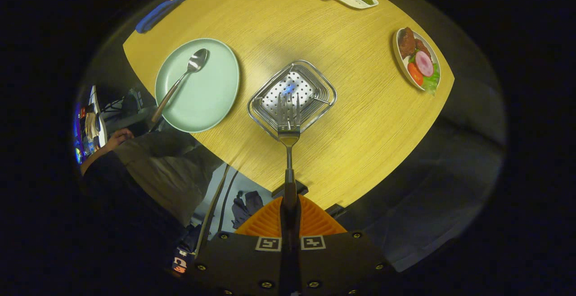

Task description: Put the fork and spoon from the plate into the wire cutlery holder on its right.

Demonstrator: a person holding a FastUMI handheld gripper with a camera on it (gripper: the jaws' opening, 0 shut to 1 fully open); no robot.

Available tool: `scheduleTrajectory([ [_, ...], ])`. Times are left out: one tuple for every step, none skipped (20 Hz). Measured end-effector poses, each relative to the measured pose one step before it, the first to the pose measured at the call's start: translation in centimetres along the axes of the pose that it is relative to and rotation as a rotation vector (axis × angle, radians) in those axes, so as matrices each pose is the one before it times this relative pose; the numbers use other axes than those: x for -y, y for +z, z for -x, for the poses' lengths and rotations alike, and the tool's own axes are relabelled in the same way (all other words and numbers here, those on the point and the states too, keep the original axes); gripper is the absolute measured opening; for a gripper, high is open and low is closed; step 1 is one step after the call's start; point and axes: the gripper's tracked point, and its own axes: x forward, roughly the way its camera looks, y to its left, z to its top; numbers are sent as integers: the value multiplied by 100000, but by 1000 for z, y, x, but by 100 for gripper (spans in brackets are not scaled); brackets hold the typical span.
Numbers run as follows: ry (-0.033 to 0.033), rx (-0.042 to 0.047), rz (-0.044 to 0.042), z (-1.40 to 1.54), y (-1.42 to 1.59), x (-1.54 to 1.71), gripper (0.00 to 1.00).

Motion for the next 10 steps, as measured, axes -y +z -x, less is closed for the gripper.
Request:
scheduleTrajectory([
  [-2154, -1552, 1029, -219, 466, 590, 1],
  [-947, -2442, 845, -336, 262, 208, 1],
  [916, -1642, 524, -273, 473, -247, 1],
  [175, -1472, 805, 20, 514, -11, 1],
  [-957, -1862, 1278, -9, 463, 303, 1],
  [-1008, -2169, 1293, -298, 194, 169, 1],
  [-647, -1873, 884, -234, 334, 94, 1],
  [-552, -2315, 628, -6, 516, 171, 1],
  [-96, -1481, 408, -36, 585, 142, 1],
  [-131, -2299, -345, -292, 430, 66, 1],
])
